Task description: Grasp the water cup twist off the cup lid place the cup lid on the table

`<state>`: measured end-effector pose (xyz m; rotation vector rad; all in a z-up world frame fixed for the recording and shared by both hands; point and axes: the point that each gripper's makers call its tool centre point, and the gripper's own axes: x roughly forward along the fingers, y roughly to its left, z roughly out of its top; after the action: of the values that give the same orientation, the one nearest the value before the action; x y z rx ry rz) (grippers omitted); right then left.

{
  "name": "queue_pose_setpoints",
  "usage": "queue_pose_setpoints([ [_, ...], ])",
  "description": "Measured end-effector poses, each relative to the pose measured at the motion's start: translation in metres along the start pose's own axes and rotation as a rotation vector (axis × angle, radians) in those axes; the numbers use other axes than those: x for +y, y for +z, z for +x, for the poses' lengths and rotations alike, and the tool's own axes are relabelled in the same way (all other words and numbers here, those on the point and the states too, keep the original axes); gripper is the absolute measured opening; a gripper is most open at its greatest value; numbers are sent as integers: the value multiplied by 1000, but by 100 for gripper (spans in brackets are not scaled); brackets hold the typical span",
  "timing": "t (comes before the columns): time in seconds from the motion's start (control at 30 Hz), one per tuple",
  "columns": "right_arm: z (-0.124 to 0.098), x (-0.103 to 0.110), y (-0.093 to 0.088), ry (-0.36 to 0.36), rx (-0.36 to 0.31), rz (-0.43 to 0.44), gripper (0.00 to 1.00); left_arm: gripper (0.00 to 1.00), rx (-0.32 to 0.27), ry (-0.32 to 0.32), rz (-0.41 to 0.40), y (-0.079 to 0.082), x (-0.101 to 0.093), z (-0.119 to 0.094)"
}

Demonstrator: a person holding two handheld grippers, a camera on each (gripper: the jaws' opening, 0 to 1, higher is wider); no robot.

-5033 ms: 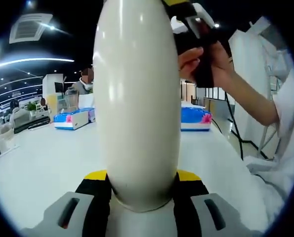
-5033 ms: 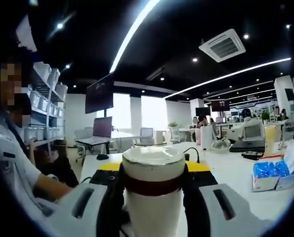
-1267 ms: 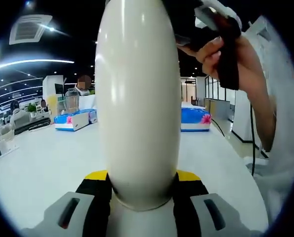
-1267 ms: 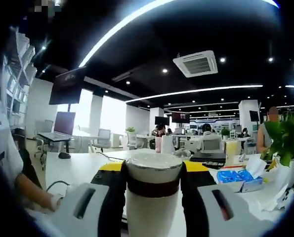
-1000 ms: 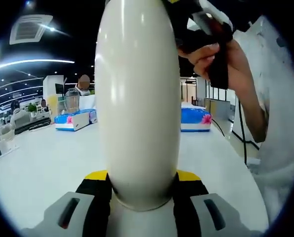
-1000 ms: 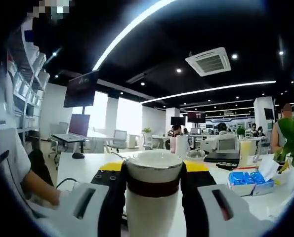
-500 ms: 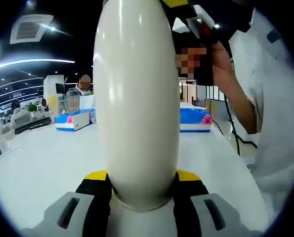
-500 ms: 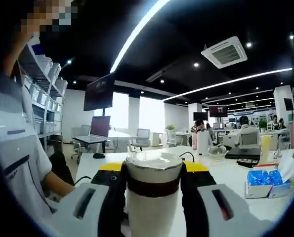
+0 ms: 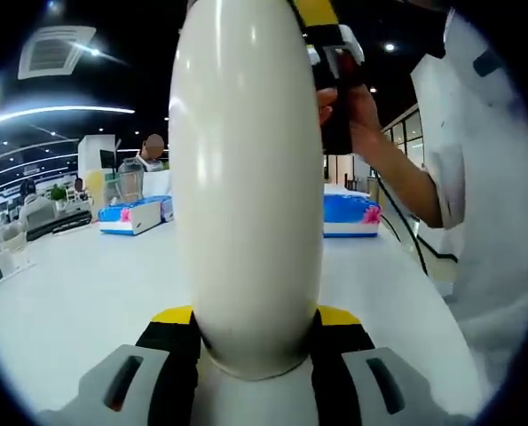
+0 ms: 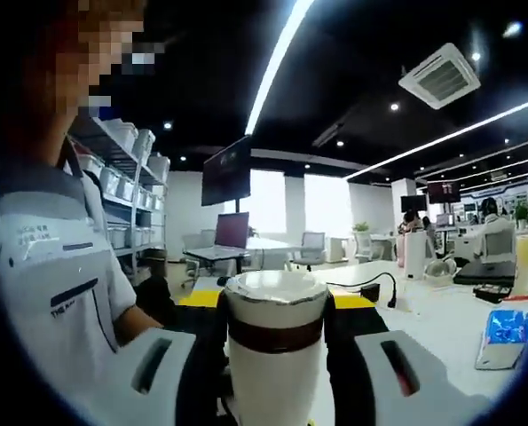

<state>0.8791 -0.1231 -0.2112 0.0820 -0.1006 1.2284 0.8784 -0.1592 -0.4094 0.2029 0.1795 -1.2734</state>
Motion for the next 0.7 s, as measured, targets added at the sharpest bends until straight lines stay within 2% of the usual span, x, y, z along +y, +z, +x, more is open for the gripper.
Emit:
queue_pose_setpoints([
  [0.2, 0, 2, -1, 78, 6, 52, 46, 50, 0, 1, 0, 0, 0, 0],
  [0.57, 0, 5, -2, 158, 8, 65, 46, 50, 1, 3, 0, 0, 0, -1],
  [0.7, 0, 7, -2, 166, 7, 68, 46, 50, 1, 4, 0, 0, 0, -1],
])
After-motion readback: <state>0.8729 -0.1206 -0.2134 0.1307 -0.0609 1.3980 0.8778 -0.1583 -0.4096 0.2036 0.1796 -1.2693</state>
